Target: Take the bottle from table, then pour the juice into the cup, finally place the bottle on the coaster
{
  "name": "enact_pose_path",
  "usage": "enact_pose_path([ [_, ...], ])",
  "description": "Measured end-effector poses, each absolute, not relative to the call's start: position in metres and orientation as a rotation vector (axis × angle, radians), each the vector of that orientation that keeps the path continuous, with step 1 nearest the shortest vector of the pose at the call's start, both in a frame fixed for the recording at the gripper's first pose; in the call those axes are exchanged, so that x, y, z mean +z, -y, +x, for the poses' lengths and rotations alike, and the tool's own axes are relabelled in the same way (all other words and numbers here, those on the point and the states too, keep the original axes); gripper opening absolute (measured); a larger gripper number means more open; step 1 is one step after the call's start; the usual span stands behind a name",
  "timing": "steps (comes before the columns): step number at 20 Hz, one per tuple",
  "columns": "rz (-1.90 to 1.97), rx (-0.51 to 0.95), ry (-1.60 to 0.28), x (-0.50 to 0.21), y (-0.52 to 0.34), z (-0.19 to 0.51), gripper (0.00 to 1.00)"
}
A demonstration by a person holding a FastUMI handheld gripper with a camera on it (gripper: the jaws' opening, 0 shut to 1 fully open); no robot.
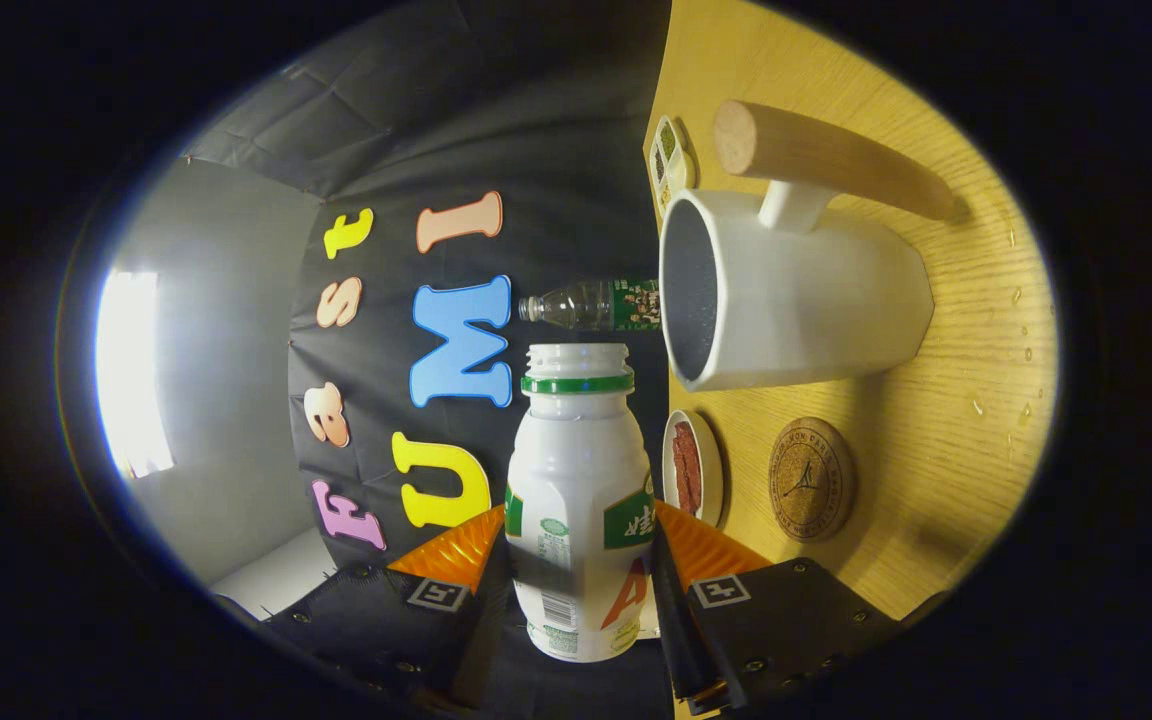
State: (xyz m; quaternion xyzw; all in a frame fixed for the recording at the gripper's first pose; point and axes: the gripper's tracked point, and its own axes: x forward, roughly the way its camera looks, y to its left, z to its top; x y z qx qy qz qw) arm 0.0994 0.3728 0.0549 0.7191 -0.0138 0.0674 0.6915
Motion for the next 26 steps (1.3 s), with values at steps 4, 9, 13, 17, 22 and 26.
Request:
enact_pose_path([
  [4, 1.629, 0.148, 0.035, 0.0566, -0.3708, 0.1011, 0.66],
  [9, 1.638, 0.149, 0.040, 0.0576, -0.3707, 0.1002, 0.67],
  [13, 1.644, 0.150, 0.045, 0.0591, -0.3706, 0.1002, 0.66],
  [17, 1.650, 0.151, 0.048, 0.0603, -0.3701, 0.0992, 0.67],
  [22, 1.654, 0.150, 0.050, 0.0610, -0.3695, 0.1004, 0.66],
  [26, 1.663, 0.149, 0.054, 0.0615, -0.3683, 0.0996, 0.66],
])
